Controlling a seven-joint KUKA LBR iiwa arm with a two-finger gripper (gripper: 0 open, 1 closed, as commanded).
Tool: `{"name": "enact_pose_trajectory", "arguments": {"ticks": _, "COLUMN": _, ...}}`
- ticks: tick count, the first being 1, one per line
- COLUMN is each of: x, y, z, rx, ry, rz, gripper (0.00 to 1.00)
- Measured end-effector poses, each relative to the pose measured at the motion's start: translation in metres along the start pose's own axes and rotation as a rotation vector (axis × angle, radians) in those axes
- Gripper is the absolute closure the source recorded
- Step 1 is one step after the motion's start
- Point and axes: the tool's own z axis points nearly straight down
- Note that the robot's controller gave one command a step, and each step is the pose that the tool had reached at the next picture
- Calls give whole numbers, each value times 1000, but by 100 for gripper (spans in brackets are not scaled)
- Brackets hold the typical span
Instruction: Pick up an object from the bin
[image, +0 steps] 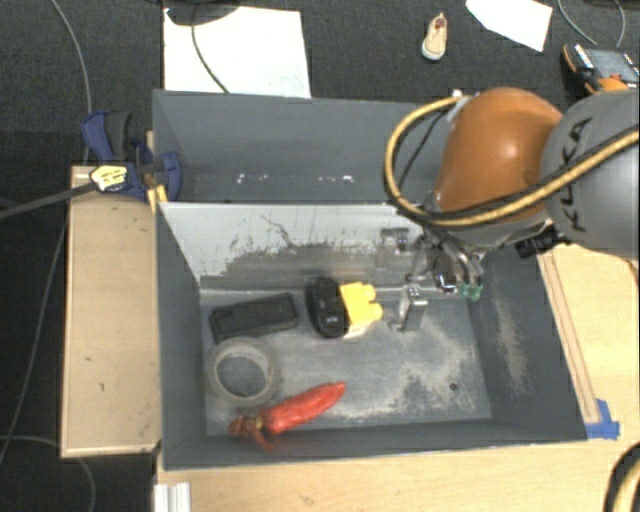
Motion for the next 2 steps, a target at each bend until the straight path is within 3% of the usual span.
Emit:
{"name": "enact_pose_trajectory", "arguments": {"ticks": 1, "x": -10, "y": 75, "z": 138, "rx": -3, "ry": -8, "rz": 24, "gripper": 0}}
{"name": "enact_pose_trajectory", "arguments": {"ticks": 2, "x": -8, "y": 78, "z": 85, "rx": 0, "ry": -16, "rz": -25, "gripper": 0}}
